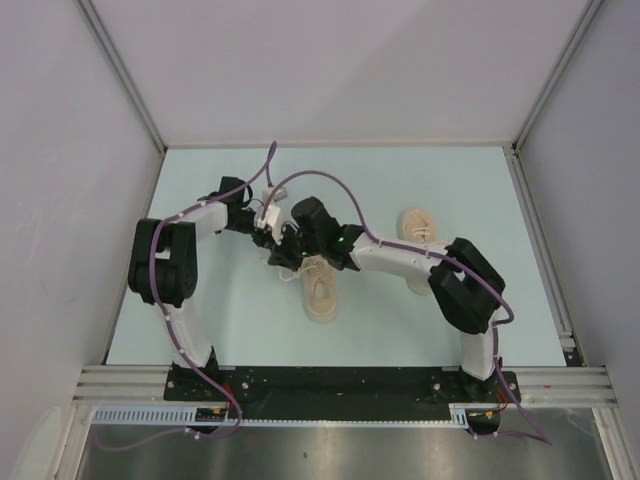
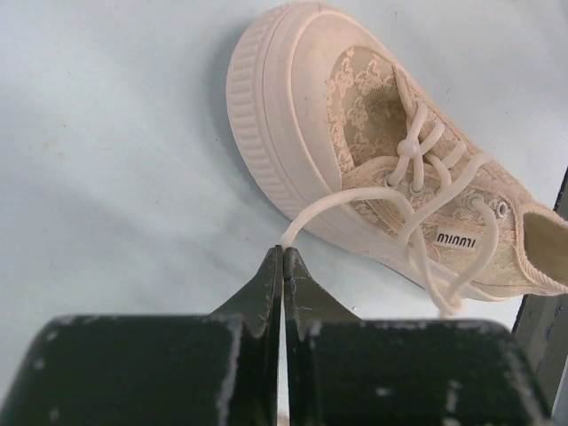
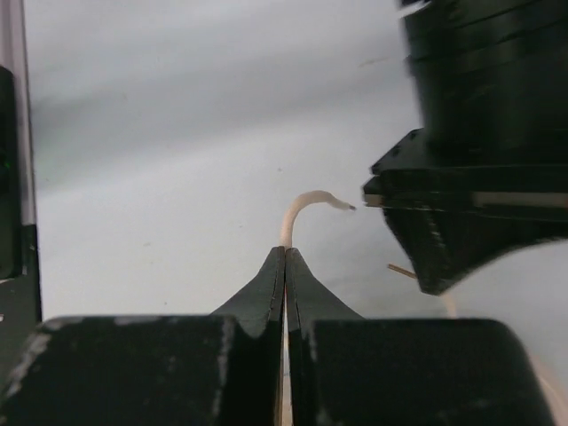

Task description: Tie the shoes

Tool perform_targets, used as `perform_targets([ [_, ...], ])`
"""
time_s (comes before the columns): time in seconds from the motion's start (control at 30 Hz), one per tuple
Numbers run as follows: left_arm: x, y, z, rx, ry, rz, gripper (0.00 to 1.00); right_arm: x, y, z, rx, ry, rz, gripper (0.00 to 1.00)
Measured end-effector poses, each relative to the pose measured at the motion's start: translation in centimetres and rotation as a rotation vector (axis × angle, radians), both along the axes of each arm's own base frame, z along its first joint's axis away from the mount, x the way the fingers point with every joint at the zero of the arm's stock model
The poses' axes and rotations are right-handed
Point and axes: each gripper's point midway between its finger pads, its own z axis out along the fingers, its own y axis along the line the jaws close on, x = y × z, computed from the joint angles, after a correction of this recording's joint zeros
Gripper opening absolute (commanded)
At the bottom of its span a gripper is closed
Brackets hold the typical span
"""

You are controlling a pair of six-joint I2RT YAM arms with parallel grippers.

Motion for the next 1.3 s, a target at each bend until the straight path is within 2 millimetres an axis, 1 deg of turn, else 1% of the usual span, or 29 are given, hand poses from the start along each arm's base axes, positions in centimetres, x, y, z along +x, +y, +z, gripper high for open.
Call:
perform_targets([
  [0.07, 0.2, 0.0, 0.2, 0.000, -0.008, 0.001, 0.00, 0.6, -0.8, 3.0, 0.047, -0.008, -0.019, 0.00],
  [0.1, 0.2, 0.0, 0.3, 0.002, -0.011, 0.002, 0.00, 0.9, -1.3, 4.2, 0.064, -0.008, -0.031, 0.00],
  [0.13, 0.2, 0.0, 0.4, 0.003, -0.013, 0.002, 0.00, 1.4, -1.9, 5.3, 0.080, -0.007, -0.045, 0.00],
  [0.2, 0.3, 0.1, 0.7, 0.004, -0.020, 0.003, 0.00, 2.3, -3.4, 7.0, 0.104, 0.000, -0.078, 0.00],
  [0.23, 0.2, 0.1, 1.0, 0.003, -0.025, 0.003, 0.00, 2.6, -4.2, 7.5, 0.109, 0.005, -0.095, 0.00],
  [0.33, 0.2, 0.1, 1.9, 0.001, -0.046, 0.003, 0.00, 3.4, -7.9, 8.2, 0.107, 0.043, -0.161, 0.00],
  [0.53, -0.2, 0.2, 3.9, -0.001, -0.082, 0.001, 0.00, 3.9, -16.7, 8.5, 0.096, 0.133, -0.339, 0.00],
  [0.6, -0.6, 0.3, 4.8, 0.004, -0.101, -0.001, 0.00, 3.4, -19.4, 8.4, 0.098, 0.154, -0.397, 0.00],
  [0.63, -0.8, 0.4, 5.1, 0.006, -0.112, -0.004, 0.00, 3.0, -20.4, 8.3, 0.098, 0.160, -0.415, 0.00],
  [0.77, -2.2, 0.9, 6.8, 0.028, -0.164, -0.013, 0.00, 1.0, -23.4, 7.3, 0.091, 0.188, -0.469, 0.00],
  [0.83, -2.7, 1.3, 7.4, 0.043, -0.187, -0.012, 0.00, 0.2, -24.6, 6.1, 0.076, 0.214, -0.495, 0.00],
  [0.97, -3.5, 2.4, 7.7, 0.074, -0.206, -0.002, 0.00, -0.7, -26.2, 3.8, 0.044, 0.256, -0.535, 0.00],
  [1.1, -3.8, 4.5, 7.8, 0.112, -0.219, 0.042, 0.00, -1.2, -27.1, 2.1, 0.020, 0.284, -0.561, 0.00],
  [1.2, -3.8, 6.3, 8.4, 0.133, -0.241, 0.089, 0.00, -1.6, -27.5, 1.3, 0.011, 0.297, -0.570, 0.00],
  [1.3, -3.5, 8.2, 9.6, 0.150, -0.284, 0.142, 0.00, -1.6, -28.0, 0.9, 0.009, 0.302, -0.585, 0.00],
])
